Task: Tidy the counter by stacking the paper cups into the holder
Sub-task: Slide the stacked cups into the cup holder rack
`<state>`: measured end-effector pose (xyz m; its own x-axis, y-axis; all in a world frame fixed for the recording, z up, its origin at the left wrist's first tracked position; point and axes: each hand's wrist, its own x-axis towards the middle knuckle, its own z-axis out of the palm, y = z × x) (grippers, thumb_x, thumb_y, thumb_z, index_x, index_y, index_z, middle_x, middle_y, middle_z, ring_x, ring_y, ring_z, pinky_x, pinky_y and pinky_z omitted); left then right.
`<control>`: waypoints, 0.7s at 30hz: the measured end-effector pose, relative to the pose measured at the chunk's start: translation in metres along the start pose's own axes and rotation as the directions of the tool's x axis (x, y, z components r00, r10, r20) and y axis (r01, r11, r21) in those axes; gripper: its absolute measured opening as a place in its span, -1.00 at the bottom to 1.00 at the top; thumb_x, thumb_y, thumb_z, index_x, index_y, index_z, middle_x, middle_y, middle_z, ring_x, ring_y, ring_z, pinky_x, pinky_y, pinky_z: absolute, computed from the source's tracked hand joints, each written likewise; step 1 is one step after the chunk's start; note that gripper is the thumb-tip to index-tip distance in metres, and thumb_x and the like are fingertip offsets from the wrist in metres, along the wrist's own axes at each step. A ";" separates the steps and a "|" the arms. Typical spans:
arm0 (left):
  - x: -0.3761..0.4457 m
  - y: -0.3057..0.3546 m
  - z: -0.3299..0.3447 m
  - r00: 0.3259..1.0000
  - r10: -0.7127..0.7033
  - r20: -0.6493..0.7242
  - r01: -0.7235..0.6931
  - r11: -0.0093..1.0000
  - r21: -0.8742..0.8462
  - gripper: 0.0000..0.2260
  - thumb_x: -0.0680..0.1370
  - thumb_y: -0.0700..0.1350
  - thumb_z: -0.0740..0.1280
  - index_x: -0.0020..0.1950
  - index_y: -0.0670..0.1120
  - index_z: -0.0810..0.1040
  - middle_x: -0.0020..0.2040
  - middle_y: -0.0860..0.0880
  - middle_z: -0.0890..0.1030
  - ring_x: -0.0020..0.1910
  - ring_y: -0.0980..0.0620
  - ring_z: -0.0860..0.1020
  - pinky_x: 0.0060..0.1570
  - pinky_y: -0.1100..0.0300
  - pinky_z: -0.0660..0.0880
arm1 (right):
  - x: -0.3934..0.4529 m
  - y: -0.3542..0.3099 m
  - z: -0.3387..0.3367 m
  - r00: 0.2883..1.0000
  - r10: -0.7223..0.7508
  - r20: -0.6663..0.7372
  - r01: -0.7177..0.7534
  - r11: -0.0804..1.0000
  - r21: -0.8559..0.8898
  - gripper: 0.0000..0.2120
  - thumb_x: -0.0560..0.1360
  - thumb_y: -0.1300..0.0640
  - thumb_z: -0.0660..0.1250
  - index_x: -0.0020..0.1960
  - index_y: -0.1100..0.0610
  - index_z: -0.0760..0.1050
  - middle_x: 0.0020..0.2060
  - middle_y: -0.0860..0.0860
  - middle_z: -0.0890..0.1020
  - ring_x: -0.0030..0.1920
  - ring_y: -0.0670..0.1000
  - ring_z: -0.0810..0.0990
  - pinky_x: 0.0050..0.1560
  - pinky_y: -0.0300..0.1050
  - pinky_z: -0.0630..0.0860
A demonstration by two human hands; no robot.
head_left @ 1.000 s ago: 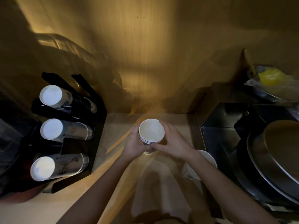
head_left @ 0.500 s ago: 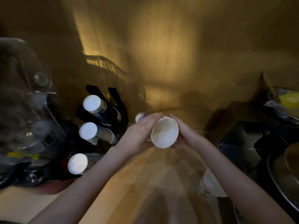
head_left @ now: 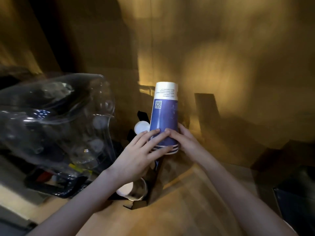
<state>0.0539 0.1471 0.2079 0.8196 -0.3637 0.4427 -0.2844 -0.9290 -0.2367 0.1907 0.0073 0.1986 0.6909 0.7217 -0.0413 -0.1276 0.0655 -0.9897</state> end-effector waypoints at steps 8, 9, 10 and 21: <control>0.015 -0.041 -0.036 0.803 -0.583 -0.122 0.440 0.718 -0.539 -0.37 0.38 0.13 0.30 0.38 -0.08 0.27 0.38 -0.02 0.34 0.35 0.20 0.25 0.35 0.30 0.23 | 0.030 -0.003 0.046 0.916 -0.374 -0.148 0.265 0.838 -0.477 -0.08 0.14 -0.22 0.53 0.36 0.03 0.21 0.31 0.01 0.47 0.29 -0.05 0.46 0.27 -0.11 0.43; 0.021 -0.045 -0.041 0.776 -0.621 -0.111 0.462 0.678 -0.572 -0.32 0.37 0.16 0.33 0.40 -0.07 0.23 0.40 0.00 0.33 0.34 0.21 0.25 0.33 0.35 0.21 | 0.035 -0.001 0.048 0.914 -0.383 -0.135 0.268 0.819 -0.507 -0.06 0.14 -0.23 0.53 0.38 0.04 0.19 0.33 0.03 0.45 0.31 -0.04 0.44 0.28 -0.09 0.43; 0.026 -0.049 -0.045 0.754 -0.650 -0.093 0.478 0.641 -0.601 -0.28 0.36 0.17 0.35 0.43 -0.05 0.20 0.41 0.00 0.33 0.33 0.21 0.26 0.30 0.38 0.20 | 0.039 0.000 0.050 0.916 -0.378 -0.132 0.260 0.812 -0.522 -0.05 0.15 -0.21 0.54 0.39 0.04 0.17 0.33 0.04 0.44 0.32 -0.03 0.43 0.29 -0.07 0.44; 0.047 -0.074 -0.039 0.682 -0.727 -0.078 0.548 0.579 -0.604 -0.42 0.30 0.01 0.52 0.26 -0.04 0.42 0.17 0.05 0.52 0.11 0.19 0.42 0.12 0.49 0.33 | 0.068 0.016 0.052 0.954 -0.285 -0.099 0.189 0.820 -0.541 -0.12 0.22 0.02 0.58 0.39 0.04 0.17 0.34 0.03 0.41 0.34 0.02 0.40 0.32 -0.08 0.41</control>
<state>0.0937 0.1964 0.2797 0.7268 0.4225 0.5415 -0.0157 -0.7780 0.6281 0.1987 0.0935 0.1871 0.7652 0.6017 0.2288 0.4106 -0.1824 -0.8934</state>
